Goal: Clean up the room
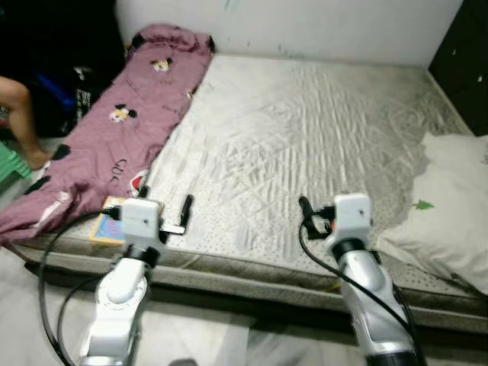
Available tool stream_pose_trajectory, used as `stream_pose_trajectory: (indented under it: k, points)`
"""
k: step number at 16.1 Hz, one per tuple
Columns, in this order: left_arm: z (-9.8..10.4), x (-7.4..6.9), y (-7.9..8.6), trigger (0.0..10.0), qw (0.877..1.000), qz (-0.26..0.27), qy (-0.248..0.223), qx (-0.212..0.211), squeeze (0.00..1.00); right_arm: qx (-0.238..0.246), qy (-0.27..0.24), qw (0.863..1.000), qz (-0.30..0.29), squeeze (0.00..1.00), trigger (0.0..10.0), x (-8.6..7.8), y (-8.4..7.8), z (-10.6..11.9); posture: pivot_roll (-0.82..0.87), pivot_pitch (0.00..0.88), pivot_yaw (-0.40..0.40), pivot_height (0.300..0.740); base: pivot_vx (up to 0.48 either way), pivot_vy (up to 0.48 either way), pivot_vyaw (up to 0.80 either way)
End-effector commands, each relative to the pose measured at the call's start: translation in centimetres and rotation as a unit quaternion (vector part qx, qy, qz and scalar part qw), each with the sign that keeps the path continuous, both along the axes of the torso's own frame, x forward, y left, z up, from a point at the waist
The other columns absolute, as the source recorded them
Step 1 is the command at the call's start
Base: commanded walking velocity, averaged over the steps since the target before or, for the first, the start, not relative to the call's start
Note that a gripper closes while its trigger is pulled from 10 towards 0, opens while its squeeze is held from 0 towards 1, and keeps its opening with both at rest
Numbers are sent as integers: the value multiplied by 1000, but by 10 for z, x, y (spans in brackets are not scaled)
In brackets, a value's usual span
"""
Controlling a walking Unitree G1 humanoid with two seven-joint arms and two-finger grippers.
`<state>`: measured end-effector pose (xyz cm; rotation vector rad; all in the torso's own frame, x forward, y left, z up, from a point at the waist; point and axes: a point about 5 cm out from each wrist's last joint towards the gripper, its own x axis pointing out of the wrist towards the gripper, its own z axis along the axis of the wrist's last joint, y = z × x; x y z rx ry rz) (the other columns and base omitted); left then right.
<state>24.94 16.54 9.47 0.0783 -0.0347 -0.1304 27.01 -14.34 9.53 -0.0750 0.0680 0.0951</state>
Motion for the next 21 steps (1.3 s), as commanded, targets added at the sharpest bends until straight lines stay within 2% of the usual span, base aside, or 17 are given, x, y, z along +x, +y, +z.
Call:
stream_pose_trajectory:
  k: [1, 5, 6, 9, 13, 21]
  points:
    - [3, 3, -8, 10000, 1000, -18, -6, -5, 0, -6, 6, 1000, -18, 0, 10000, -1, -11, -4, -4, 0, 8, 740, 296, 0, 0]
    - [3, 6, -6, 10000, 1000, -11, -6, -7, 0, -3, -7, 999, -32, 0, 10000, 10, -13, 0, 1, 0, 9, 740, 290, 0, 0]
    - [1, 10, -4, 10000, 1000, 6, 0, 1, 0, -3, -10, 999, -37, 0, 10000, 14, -14, 1, 3, 0, 9, 740, 0, 0, 0]
    - [0, 11, -1, 10000, 1000, 22, -1, 1, 0, -1, -12, 999, -40, 0, 10000, 15, -14, 0, 6, 0, 9, 740, 0, 0, 0]
    - [-2, 10, -5, 10000, 1000, 15, 0, 18, 0, 7, -7, 999, -45, 0, 10000, 12, -13, -5, 6, 0, 13, 740, 0, 0, 0]
    - [-4, 7, -8, 10000, 1000, 3, 7, 5, 0, -3, -6, 999, -39, 0, 10000, 10, -12, -8, 7, 0, 10, 740, 0, -363, -52]
